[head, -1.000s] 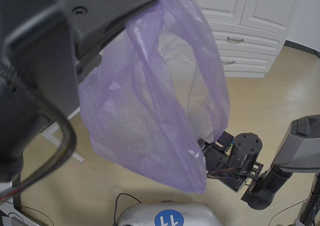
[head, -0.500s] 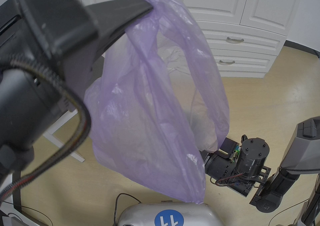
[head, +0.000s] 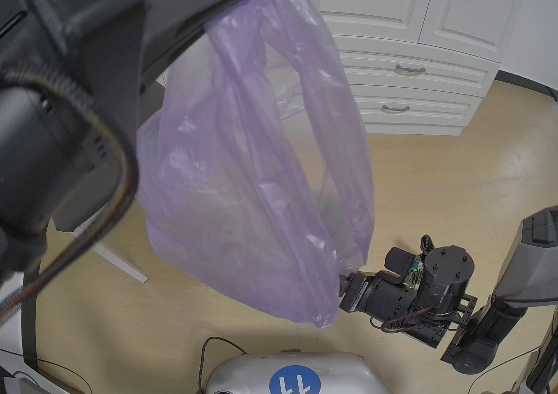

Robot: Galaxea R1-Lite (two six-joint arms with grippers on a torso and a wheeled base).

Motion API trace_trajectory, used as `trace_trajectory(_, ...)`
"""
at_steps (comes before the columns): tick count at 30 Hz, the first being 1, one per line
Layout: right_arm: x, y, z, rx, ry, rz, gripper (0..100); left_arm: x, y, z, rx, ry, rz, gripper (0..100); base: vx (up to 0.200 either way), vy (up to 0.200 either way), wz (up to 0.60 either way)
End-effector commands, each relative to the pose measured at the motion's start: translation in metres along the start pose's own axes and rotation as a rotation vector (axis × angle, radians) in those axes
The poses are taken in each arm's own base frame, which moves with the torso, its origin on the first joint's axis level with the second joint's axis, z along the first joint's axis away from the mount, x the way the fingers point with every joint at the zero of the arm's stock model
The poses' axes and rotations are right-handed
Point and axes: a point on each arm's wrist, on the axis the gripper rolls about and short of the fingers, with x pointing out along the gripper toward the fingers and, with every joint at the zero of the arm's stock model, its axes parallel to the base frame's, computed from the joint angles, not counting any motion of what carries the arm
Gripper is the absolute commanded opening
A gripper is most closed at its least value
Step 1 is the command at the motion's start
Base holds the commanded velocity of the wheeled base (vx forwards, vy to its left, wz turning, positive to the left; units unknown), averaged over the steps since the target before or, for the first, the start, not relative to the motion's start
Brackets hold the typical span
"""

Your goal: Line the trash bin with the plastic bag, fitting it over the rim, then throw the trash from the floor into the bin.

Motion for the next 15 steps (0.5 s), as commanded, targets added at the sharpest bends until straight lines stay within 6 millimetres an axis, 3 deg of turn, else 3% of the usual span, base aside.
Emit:
trace_trajectory(1, -0.004, 0.0, -0.001, -0.001, 0.011, 0.012, 100, 0.001, 0.0, -0.001, -0.006, -0.011, -0.004, 0, 0.0, 0.0, 0.0)
trace_trajectory(8, 0.01, -0.007, -0.025, -0.001, 0.083, -0.01, 100, 0.001, -0.001, 0.0, -0.013, -0.021, -0.008, 0, 0.0, 0.0, 0.0)
trace_trajectory(15, 0.015, -0.007, -0.031, 0.0, 0.075, -0.028, 100, 0.0, -0.003, 0.0, -0.016, -0.017, -0.017, 0, 0.0, 0.0, 0.0)
